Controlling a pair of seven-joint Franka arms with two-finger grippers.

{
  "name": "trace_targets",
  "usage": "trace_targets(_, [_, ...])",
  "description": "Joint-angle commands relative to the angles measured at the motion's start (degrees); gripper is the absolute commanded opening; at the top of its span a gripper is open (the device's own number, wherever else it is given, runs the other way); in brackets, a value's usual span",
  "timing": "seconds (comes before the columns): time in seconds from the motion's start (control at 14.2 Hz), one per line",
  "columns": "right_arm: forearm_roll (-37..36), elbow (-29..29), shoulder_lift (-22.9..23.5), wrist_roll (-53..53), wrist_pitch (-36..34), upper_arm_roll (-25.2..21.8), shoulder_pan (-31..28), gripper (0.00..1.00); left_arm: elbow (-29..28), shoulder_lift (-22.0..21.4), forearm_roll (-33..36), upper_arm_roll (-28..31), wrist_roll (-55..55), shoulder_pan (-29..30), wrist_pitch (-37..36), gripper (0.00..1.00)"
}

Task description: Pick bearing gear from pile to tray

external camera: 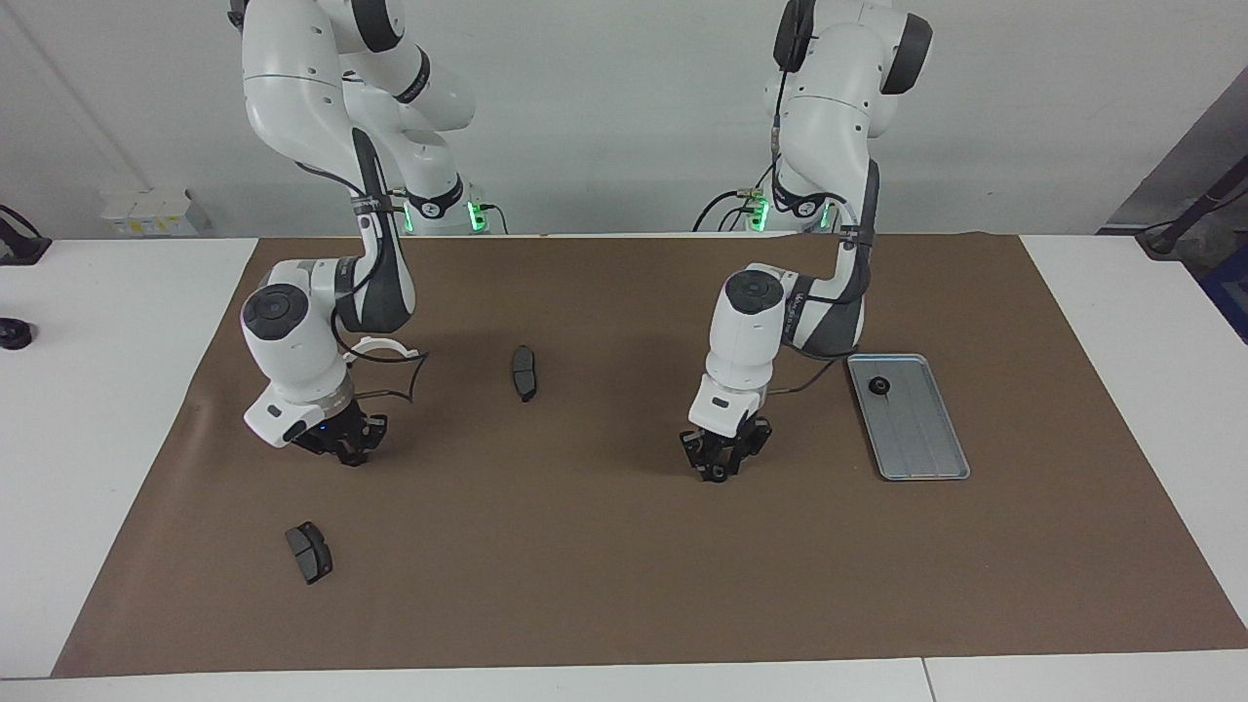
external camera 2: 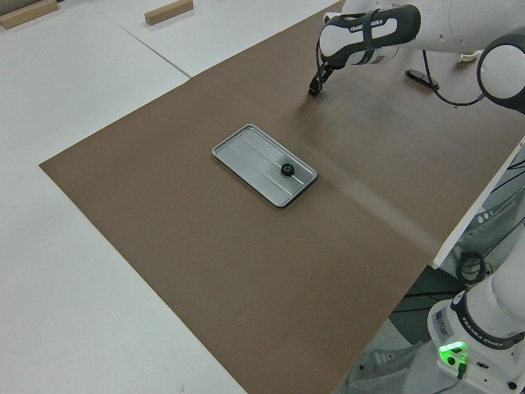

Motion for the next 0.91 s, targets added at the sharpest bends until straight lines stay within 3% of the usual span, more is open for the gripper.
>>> trace_targets(0.0, [1.4, -2.1, -1.9, -1.2, 1.1, 0.5, -0.9, 0.11, 1.3, 0.5, 1.2, 0.4, -1.3, -0.4, -1.2, 0.0])
trace_targets(0.28, [3.5, 0.8, -1.5, -1.2, 1.2, 1.1, 0.2, 0.08, 4.0, -0.5, 0.9, 0.5, -1.0, 0.6, -6.2, 0.0])
trace_targets(0.49, [6.0, 4.5, -1.1, -1.1, 1.4, 1.6, 4.1, 0.08, 3.0, -5.5, 0.8, 0.4, 1.8, 5.8, -9.4, 0.0])
trace_targets(0.63, [6.0, 6.2, -0.7, -0.9, 2.9, 1.6, 7.7, 0.08, 1.7, -9.2, -1.7, -0.3, 8.7, 11.3, -12.5, 0.0])
trace_targets(0.84, [6.6, 7.0, 0.1, 5.8, 10.4, 1.6, 15.0, 0.09, 1.4, -13.0, -10.1, 0.0, 26.3, 18.7, -19.8, 0.0])
